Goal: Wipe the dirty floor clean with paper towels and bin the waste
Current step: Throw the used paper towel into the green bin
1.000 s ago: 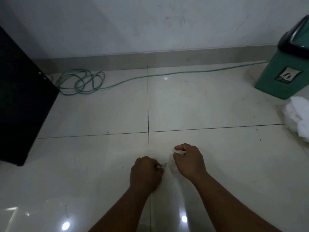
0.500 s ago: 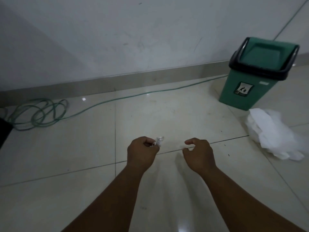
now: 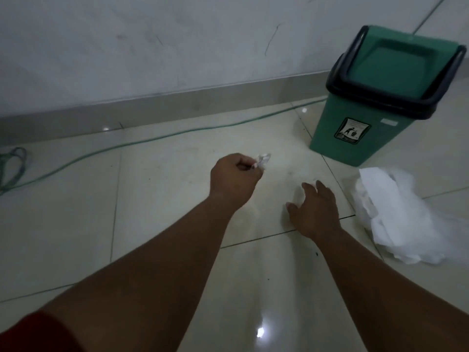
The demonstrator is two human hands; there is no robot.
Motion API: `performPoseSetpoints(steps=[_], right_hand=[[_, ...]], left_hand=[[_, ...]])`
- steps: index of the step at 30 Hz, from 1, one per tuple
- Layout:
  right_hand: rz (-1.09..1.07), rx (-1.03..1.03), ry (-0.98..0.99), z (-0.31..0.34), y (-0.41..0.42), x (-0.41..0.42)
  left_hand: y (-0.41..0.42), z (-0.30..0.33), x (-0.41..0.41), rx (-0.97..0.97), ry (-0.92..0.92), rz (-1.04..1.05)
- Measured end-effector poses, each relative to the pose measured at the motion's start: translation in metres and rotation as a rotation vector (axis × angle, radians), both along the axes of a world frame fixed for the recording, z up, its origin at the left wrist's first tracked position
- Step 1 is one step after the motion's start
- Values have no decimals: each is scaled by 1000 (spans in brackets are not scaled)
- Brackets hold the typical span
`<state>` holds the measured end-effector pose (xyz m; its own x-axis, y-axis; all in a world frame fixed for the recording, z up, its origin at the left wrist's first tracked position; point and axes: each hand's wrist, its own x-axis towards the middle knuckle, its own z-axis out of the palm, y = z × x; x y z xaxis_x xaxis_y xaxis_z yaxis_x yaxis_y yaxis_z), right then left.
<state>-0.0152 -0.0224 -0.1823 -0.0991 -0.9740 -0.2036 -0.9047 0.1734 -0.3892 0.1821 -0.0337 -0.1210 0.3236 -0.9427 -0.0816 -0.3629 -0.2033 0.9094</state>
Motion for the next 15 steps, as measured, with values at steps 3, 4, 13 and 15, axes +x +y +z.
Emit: performPoseSetpoints(steps=[3,4,13,15], right_hand=[[3,78,15,6,-10,-7],[-10,61,6,11,-11,-9],[-185,-552,-158,122,-55,-37],[-199,-682,-140,145,-71,-50]], left_hand=[[-29,13,-28,-36,8,-52],[-37,18,-37,-46,2,-77],[-90,92,-97,-116,-49,-180],[-103,108,-112,-165,-52,-191]])
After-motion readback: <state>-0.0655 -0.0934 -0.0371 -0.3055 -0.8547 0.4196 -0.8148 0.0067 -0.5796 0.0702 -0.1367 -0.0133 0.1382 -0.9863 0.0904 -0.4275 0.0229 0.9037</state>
